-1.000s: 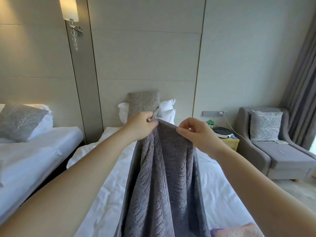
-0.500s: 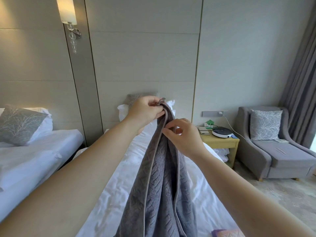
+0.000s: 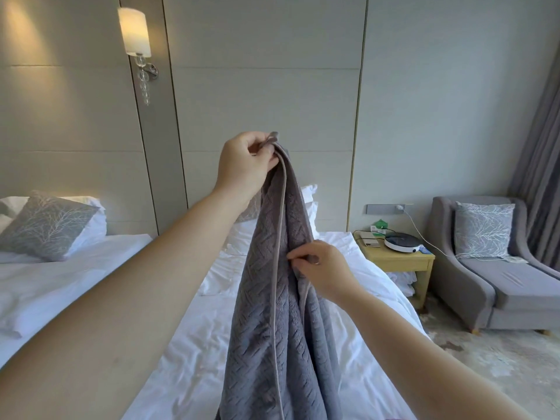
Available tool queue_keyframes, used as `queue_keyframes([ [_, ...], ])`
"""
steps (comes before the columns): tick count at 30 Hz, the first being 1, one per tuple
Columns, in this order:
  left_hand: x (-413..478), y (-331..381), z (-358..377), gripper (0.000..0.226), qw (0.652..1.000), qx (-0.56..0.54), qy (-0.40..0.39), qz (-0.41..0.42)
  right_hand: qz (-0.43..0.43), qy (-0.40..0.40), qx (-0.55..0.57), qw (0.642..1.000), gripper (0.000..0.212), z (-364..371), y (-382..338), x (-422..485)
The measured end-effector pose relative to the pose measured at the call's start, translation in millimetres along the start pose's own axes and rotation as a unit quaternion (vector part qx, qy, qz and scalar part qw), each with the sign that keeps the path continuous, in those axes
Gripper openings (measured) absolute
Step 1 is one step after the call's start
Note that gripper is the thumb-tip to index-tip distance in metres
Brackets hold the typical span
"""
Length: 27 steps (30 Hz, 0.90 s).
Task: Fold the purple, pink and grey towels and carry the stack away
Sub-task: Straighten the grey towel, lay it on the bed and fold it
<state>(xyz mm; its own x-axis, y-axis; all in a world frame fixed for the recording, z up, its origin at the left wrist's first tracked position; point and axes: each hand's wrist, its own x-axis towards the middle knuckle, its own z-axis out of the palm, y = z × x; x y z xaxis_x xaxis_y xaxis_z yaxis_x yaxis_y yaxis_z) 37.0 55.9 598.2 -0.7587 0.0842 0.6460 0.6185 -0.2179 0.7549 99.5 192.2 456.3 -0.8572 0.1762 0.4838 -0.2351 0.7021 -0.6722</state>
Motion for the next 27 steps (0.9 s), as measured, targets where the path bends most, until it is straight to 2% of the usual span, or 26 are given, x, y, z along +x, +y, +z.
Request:
queue_keyframes([
  [2,0.8,1.1,-3.4,0.024,1.0,0.013,-0.009,0.0,-0.007,0.071,0.046,0.996,0.026,-4.2,-0.8,-0.7],
  [4,0.3,-0.4,-5.7,0.031,1.0,0.026,-0.016,-0.002,-0.013,0.085,0.09,0.992,0.029,-6.2,-7.3,-1.8],
  [6,-0.3,-2.8,-5.2,0.034,0.999,0.035,-0.023,0.0,-0.011,0.052,0.108,0.993,0.021,-2.9,-16.4,-4.1],
  [8,-0.5,-5.4,-3.0,0.034,0.999,0.043,-0.031,0.004,-0.004,0.016,0.092,0.996,0.004,3.3,-23.2,-5.8],
  [12,-1.8,-9.6,1.4,0.036,0.996,0.066,-0.048,0.017,0.005,-0.016,0.018,1.0,0.021,16.0,-24.5,-4.2],
  [17,3.9,-11.5,-7.7,0.04,0.996,0.079,-0.034,0.023,0.021,-0.085,-0.011,0.996,0.023,26.8,-18.8,-4.1],
  [22,14.1,-19.4,-36.7,0.038,0.996,0.091,0.02,0.005,0.085,-0.114,0.15,0.978,0.021,5.2,-9.2,-6.7],
  [27,27.8,-17.9,-60.9,0.027,0.991,0.114,0.069,-0.002,0.092,-0.043,0.33,0.939,0.01,-23.5,-9.1,4.2],
])
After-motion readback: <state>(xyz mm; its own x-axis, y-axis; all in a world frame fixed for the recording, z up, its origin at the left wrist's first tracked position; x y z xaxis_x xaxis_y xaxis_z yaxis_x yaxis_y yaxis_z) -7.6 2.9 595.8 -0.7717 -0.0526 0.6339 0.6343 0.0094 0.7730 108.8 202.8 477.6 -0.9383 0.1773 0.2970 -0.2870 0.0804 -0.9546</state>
